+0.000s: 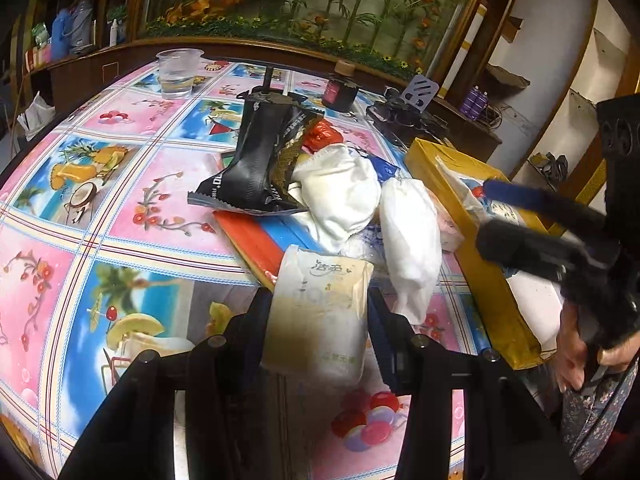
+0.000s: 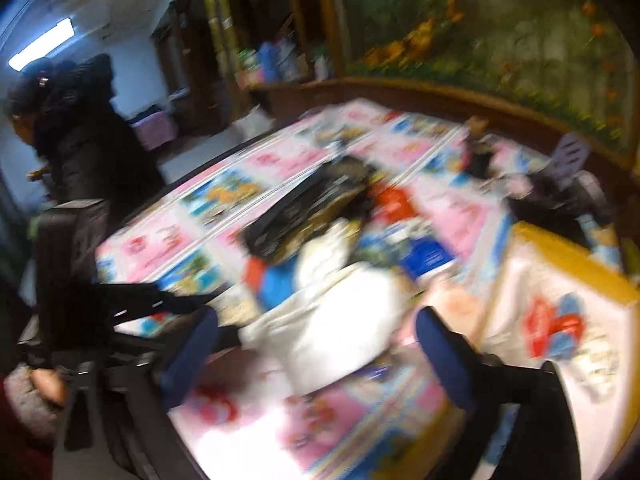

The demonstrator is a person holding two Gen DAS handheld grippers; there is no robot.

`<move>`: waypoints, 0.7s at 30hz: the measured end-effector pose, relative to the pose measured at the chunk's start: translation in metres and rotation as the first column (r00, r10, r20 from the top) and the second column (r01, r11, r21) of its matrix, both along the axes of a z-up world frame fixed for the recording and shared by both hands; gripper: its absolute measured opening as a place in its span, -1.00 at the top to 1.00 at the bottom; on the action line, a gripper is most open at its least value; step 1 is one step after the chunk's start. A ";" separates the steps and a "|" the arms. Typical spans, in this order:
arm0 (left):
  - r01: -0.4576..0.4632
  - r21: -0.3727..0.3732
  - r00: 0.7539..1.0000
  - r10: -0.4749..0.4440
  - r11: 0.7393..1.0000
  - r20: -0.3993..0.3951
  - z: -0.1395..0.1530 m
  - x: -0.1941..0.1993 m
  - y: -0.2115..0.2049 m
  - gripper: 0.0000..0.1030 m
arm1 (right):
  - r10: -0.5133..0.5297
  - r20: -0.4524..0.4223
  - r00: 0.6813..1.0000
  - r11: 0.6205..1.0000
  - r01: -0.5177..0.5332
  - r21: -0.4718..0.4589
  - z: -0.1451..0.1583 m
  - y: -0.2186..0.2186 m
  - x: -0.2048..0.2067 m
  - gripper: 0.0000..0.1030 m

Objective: Organize soft objects
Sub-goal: 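Grasp the white cloth with the right gripper and lift it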

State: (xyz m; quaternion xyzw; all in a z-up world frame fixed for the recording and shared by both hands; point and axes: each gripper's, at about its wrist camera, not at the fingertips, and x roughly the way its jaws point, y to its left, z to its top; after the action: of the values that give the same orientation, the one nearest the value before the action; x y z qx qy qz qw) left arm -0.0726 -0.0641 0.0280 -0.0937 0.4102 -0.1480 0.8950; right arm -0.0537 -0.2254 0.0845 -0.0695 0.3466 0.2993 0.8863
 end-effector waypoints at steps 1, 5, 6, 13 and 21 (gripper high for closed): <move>0.002 0.000 1.000 -0.002 1.000 0.002 0.000 0.000 0.000 0.11 | -0.005 0.012 1.000 1.000 0.005 -0.016 0.001 -0.001 0.001 -0.99; 0.007 -0.005 1.000 -0.007 1.000 0.008 0.001 0.000 0.000 0.11 | 0.002 -0.057 0.998 0.999 -0.004 -0.041 -0.009 0.008 0.013 -0.99; 0.007 -0.005 1.000 -0.007 1.000 0.008 0.001 0.000 0.000 0.11 | -0.007 -0.060 0.998 0.997 0.003 -0.073 -0.012 0.014 0.015 -0.99; 0.011 0.005 1.000 -0.011 1.000 0.011 0.001 0.000 -0.002 0.10 | -0.055 -0.195 0.979 0.981 0.017 -0.191 -0.044 0.032 0.040 -0.04; 0.015 0.020 1.000 -0.016 1.000 0.009 0.001 0.002 -0.005 0.10 | -0.031 -0.110 0.993 0.999 0.034 0.023 -0.013 -0.004 0.034 0.64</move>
State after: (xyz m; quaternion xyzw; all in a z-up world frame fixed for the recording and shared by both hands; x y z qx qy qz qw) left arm -0.0708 -0.0695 0.0288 -0.0809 0.4084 -0.1512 0.8965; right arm -0.0199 -0.2299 0.0713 -0.0362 0.3920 0.2925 0.8715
